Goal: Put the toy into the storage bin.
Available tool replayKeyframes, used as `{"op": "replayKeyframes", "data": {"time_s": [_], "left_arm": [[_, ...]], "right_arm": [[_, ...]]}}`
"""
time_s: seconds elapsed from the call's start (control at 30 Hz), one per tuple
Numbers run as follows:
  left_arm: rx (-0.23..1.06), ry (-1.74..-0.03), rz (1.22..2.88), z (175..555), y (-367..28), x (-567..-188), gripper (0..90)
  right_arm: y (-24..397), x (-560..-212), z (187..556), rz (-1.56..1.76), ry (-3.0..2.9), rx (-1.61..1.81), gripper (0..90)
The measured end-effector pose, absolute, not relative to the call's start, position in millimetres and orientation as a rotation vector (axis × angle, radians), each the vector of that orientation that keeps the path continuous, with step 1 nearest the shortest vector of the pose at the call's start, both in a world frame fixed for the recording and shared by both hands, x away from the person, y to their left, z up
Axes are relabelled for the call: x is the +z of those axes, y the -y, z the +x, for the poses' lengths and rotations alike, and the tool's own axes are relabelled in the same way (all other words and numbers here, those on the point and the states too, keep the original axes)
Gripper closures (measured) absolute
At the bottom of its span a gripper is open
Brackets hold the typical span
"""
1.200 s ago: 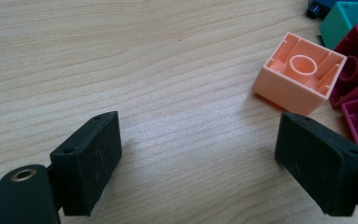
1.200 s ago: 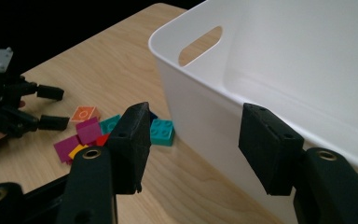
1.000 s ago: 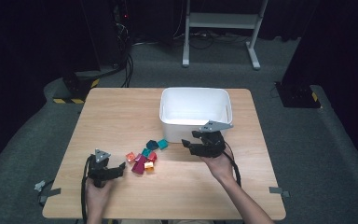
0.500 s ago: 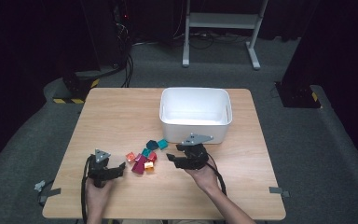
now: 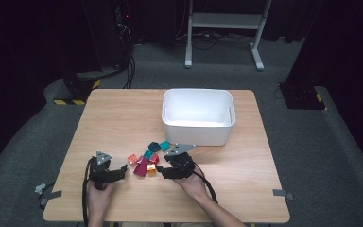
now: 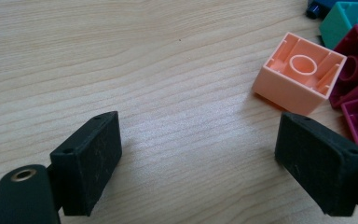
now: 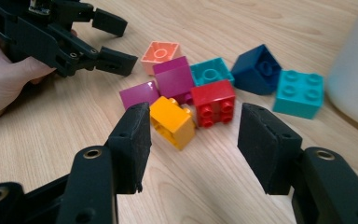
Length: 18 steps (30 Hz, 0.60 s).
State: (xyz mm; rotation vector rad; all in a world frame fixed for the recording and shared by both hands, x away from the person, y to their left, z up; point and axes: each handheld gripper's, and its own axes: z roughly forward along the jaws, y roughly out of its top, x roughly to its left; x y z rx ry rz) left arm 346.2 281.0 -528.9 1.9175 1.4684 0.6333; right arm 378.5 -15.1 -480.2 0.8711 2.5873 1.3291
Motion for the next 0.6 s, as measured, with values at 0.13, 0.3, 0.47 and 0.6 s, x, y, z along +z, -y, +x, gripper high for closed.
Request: {"op": "replayKeyframes", "data": {"time_s": [0.13,0.3,0.47,0.6], "left_arm": [[0.633,-1.468,1.918,346,-281,-529,14.8],[0.633,-1.468,1.918,346,-281,-529,14.8],[0.633,-1.468,1.918,346,-281,-529,14.8],[0.632,-1.468,1.917,346,-281,-529,14.8]], "right_arm": [[4,-484,378,0.861,-2.598,1.344,45.2],[-7,-487,378,0.831,-2.604,1.363,46.9],[-15,-490,378,0.813,-2.601,1.366,48.2],[-20,-492,380,0.799,-2.608,1.374,48.1]]}}
